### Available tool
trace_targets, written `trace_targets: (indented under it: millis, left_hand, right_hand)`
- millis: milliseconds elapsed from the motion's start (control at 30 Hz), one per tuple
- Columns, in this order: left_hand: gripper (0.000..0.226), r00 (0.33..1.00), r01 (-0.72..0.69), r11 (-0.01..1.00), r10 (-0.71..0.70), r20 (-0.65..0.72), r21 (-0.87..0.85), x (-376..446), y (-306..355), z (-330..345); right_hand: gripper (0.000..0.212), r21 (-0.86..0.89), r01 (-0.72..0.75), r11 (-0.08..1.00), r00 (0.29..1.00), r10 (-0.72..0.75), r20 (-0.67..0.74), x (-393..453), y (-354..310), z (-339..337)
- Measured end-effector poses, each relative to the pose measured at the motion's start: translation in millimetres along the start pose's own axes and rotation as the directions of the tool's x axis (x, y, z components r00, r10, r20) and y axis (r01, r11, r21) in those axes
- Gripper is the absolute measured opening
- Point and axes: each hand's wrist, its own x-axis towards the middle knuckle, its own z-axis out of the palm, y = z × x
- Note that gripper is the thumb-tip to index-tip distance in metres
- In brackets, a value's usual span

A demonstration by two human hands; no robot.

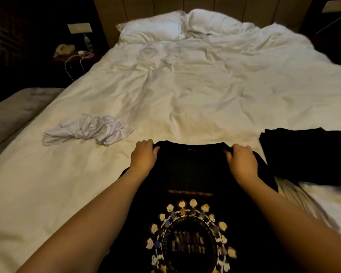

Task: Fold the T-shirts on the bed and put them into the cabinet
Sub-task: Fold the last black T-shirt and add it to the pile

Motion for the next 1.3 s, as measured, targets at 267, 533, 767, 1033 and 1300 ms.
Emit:
trace_targets:
  millis: [267,533,767,1033,1300]
  left_hand:
    - [0.043,0.984,0.057,0.995,-0.069,0.162,0.079,13,-11,27]
    - [0.062,0.909,0.223,0.965,-0.258,0.326,0.140,-11,-56,-27]
    - [0.055,0.819,0.450,0.854,-0.278,0.503,-0.262,-70,-91,-67]
    - [0.033,0.834,0.473,0.772,-0.236,0.499,-0.424,-102,-132,-68]
    - [0.023,0.920,0.387,0.769,-0.361,0.154,-0.508,-86,-180,-69]
  right_hand:
    - [0.034,-0.095,-0.002,0.995,0.999,0.007,0.049,-3,10,34]
    - [0.050,0.082,-0.023,0.996,0.997,0.029,-0.071,-17,-17,21]
    - [0.034,0.219,0.195,0.956,0.979,-0.204,0.018,-57,-115,32]
    - [0.036,0.264,0.298,0.917,0.900,-0.362,0.244,-59,-195,57]
    - [0.051,0.141,0.362,0.922,0.809,-0.385,0.444,-23,-230,86]
